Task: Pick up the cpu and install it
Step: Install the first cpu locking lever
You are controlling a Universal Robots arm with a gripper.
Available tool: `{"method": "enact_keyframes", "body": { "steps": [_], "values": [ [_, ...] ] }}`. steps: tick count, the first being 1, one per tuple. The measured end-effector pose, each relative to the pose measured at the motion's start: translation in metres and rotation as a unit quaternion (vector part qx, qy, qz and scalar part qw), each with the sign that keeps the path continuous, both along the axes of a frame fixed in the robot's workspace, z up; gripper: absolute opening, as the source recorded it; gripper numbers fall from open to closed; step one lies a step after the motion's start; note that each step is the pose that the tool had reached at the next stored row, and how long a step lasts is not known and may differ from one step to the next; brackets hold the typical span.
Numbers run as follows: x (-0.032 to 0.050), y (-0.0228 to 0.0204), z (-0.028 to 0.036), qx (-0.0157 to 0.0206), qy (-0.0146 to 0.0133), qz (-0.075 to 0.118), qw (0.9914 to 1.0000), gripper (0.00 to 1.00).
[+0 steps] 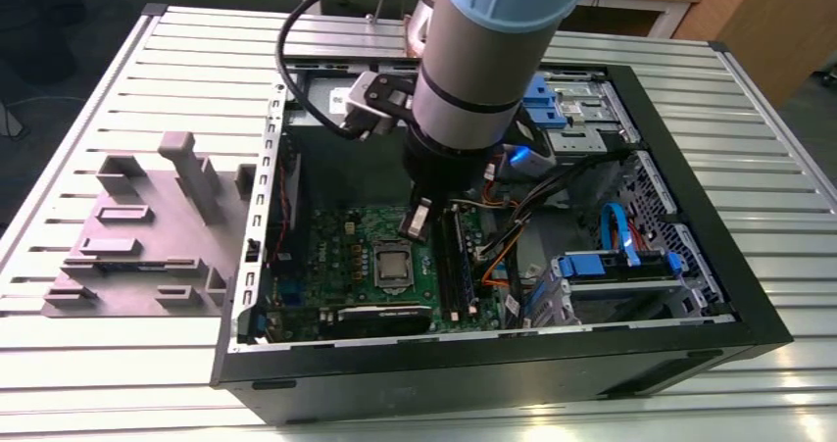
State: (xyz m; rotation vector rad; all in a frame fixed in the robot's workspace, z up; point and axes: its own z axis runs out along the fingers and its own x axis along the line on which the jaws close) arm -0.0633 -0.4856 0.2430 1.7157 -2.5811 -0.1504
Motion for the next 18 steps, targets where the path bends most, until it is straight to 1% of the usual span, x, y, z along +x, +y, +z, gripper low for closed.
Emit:
{"method": "enact_keyframes", "body": {
  "steps": [7, 10, 14, 18],
  "values": [
    [0.0, -0.0012, -0.0001, -0.0003, 0.0, 0.0, 1.0, 0.1],
    [0.0, -0.0013, -0.0012, -0.0008, 0.0, 0.0, 1.0, 0.1],
    [0.0001, -0.0016, -0.0035, -0.0036, 0.0, 0.0, 0.99999, 0.1],
    [0.0001, -0.0018, -0.0067, -0.0083, 0.0, -0.001, 0.99997, 0.1]
  ]
}}
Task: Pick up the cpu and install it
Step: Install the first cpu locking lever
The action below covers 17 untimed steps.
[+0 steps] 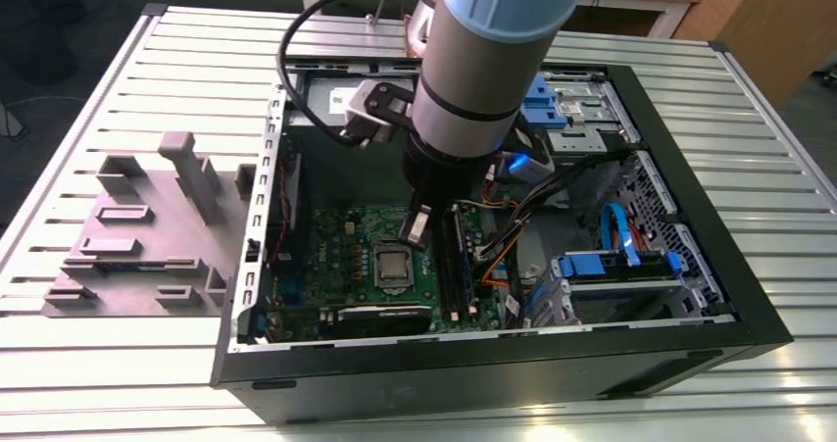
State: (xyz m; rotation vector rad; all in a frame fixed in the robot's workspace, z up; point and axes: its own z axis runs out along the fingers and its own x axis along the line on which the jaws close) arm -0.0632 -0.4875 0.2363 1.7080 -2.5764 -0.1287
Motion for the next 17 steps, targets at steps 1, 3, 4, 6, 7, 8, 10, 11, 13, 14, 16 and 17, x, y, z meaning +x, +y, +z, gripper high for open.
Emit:
{"method": "enact_keyframes", "body": {
  "steps": [1, 3, 4, 6, 7, 8, 10, 11, 13, 14, 16, 17],
  "values": [
    [0.0, 0.0, -0.0008, -0.0013, 0.0, 0.0, 1.0, 0.1],
    [-0.0002, 0.0, -0.0026, -0.0046, 0.0, -0.001, 0.99999, 0.1],
    [-0.0003, 0.0, -0.0035, -0.0066, 0.0, -0.001, 0.99998, 0.1],
    [-0.0004, 0.0, -0.0052, -0.0114, 0.0, -0.001, 0.99993, 0.1],
    [-0.0006, 0.0, -0.0061, -0.0139, 0.0, -0.001, 0.9999, 0.1],
    [-0.0008, 0.0, -0.0069, -0.0162, 0.0, -0.001, 0.99987, 0.1],
    [-0.0008, 0.0, -0.008, -0.0197, 0.0, -0.001, 0.9998, 0.1],
    [-0.0008, 0.0, -0.0083, -0.0205, 0.0, -0.001, 0.99979, 0.1],
    [-0.0012, 0.0, -0.0083, -0.0208, 0.0, -0.001, 0.99978, 0.1],
    [-0.0014, 0.0, -0.0083, -0.0207, 0.0, -0.002, 0.99978, 0.1],
    [-0.0023, 0.0, -0.0085, -0.0206, -0.0004, -0.002, 0.99979, 0.1],
    [-0.0032, 0.0, -0.0086, -0.0206, -0.0007, -0.002, 0.99979, 0.1]
  ]
}}
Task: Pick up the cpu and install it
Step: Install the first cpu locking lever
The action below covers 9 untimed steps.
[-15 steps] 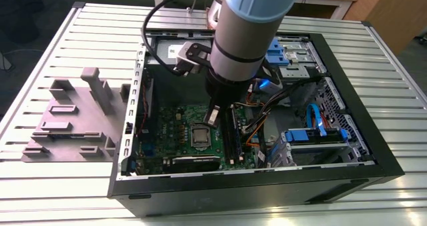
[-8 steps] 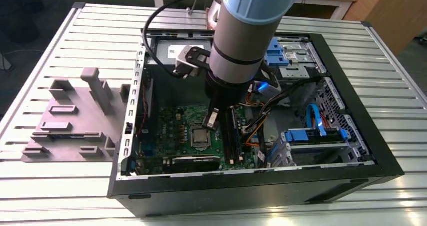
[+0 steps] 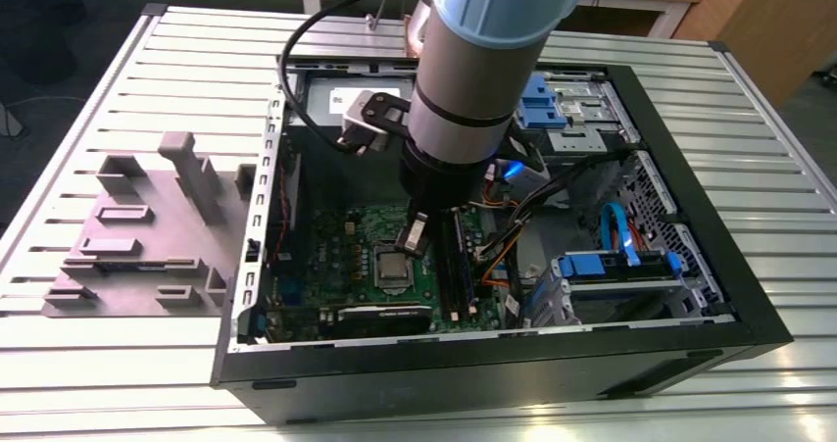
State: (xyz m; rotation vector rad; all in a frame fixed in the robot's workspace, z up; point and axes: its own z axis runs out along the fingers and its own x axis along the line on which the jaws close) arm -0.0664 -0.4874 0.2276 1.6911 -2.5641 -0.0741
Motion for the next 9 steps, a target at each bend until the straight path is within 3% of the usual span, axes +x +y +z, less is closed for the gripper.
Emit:
{"method": "enact_keyframes", "body": {
  "steps": [9],
  "values": [
    [-0.0031, 0.0004, -0.0033, -0.0006, -0.001, 0.0, 1.0, 0.1]
  ]
}}
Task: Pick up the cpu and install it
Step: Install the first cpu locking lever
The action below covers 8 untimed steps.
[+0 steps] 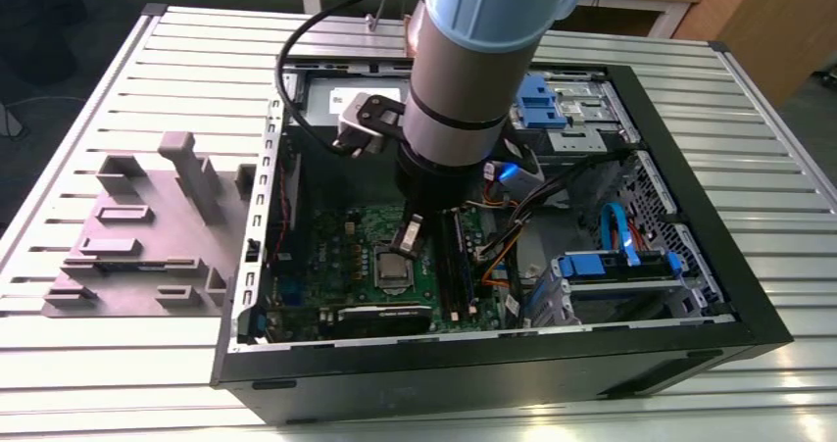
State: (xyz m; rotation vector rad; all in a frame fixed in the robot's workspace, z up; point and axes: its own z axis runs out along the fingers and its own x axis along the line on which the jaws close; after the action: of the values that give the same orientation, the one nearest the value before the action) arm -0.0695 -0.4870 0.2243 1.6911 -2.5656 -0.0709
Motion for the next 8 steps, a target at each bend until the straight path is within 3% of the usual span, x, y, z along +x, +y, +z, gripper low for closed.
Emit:
{"method": "enact_keyframes", "body": {
  "steps": [8],
  "values": [
    [0.0001, 0.0052, -0.0026, 0.0002, -0.0002, -0.003, 1.0, 0.1]
  ]
}}
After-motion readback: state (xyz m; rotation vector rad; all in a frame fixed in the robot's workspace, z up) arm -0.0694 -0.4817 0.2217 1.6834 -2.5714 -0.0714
